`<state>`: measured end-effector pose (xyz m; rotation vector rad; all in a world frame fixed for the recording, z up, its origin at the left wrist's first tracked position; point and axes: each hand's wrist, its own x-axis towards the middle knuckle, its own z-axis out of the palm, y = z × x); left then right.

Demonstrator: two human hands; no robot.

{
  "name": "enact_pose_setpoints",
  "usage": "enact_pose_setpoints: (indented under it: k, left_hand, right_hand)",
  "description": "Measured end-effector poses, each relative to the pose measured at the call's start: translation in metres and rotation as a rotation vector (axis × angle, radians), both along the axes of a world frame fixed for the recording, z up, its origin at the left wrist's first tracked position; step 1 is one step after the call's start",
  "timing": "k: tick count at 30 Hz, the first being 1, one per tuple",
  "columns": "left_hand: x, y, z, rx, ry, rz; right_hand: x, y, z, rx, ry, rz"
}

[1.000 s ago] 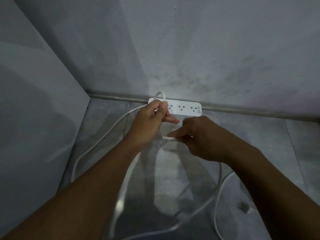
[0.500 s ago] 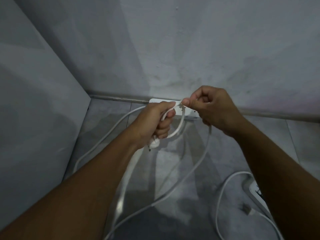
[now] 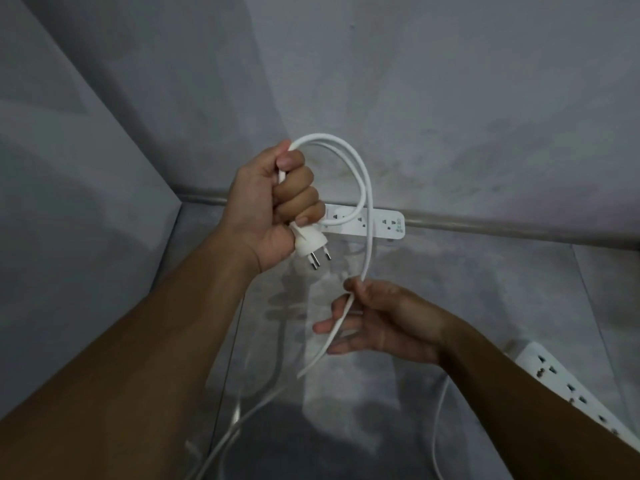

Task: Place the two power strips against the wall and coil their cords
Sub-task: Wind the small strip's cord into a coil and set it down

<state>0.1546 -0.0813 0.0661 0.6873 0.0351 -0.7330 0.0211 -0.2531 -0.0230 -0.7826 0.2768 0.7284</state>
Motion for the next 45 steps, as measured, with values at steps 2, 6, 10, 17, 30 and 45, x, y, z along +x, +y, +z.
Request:
enact_pose_setpoints:
  k: [2,6,10,17,30,45]
  left_hand:
    - [0.001,0.002,0.0,-0.004,-0.003,0.017]
    - [0.002,0.008,0.001,0.073,-0.04,0.022]
    - [0.004,0.01,0.001,0.165,-0.073,0.063]
    - [-0.004,-0.002,-0.006,0.291,-0.157,0.1]
    - [-0.024,-0.026,-0.016,0.719,-0.563,0.012]
    - [-0.025,-0.021,-0.003,0.218,-0.19,-0.155]
  right_hand:
    - [0.0,0.008,0.002,0.016,0.04,-0.031]
    - [0.019,0.01,0.021,-0.493,0.019,-0.269]
    - [0.043,-0.012,0.037,-1.489,-0.444,-0.273]
    - [0.045,0.003,0.094,-1.91,-0.821,0.579]
    - [0.081,-0.015,0.129,-1.383,-1.291,-0.016]
    - [0.093,-0.011,0.072,-1.203,-0.851,-0.418]
